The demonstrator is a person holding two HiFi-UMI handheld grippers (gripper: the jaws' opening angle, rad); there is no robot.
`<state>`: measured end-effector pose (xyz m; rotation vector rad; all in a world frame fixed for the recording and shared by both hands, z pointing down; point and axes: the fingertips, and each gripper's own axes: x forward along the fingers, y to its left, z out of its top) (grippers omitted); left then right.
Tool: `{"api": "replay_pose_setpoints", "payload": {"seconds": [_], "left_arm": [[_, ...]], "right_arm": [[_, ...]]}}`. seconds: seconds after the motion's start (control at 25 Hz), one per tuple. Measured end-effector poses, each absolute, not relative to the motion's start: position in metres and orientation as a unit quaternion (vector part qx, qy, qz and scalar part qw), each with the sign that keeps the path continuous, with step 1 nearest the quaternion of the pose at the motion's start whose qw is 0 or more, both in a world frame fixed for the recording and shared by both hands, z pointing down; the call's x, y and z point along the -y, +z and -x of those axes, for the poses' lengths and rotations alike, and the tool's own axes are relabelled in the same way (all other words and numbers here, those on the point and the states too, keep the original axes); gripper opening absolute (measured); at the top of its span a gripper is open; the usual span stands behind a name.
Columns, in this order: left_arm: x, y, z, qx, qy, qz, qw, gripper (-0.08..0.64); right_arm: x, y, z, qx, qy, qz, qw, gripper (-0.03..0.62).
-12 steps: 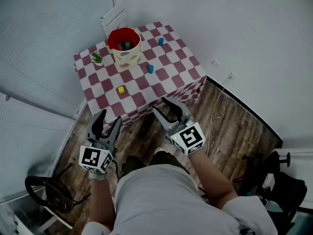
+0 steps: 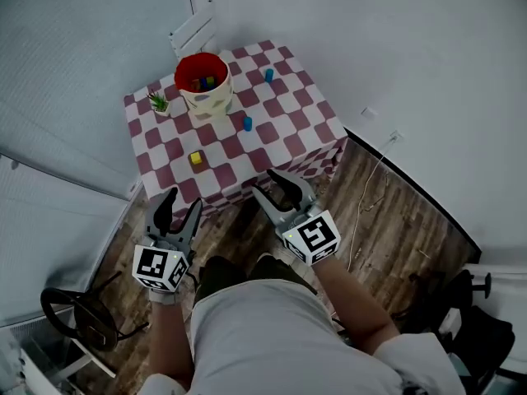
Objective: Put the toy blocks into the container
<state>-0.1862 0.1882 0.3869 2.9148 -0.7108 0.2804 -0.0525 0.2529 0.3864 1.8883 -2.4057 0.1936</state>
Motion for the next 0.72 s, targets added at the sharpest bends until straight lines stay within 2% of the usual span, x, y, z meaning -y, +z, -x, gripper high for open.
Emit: {"api": "replay_pose_setpoints", "payload": {"seconds": [0.36, 0.72], "left_arm": [[-0.165, 0.417, 0.164, 0.248, 0.113, -0.958, 0.087, 0.212], [-0.074, 0.445, 0.146, 0.243, 0.120, -0.955, 0.118, 0.212]], "right_arm": [[-0.228, 0.413, 0.021, 0.784, 0.093, -0.612, 0.050, 0.153], [-0.131, 0.431, 0.010, 0.788, 0.112, -0.599, 0.082, 0.153]]}}
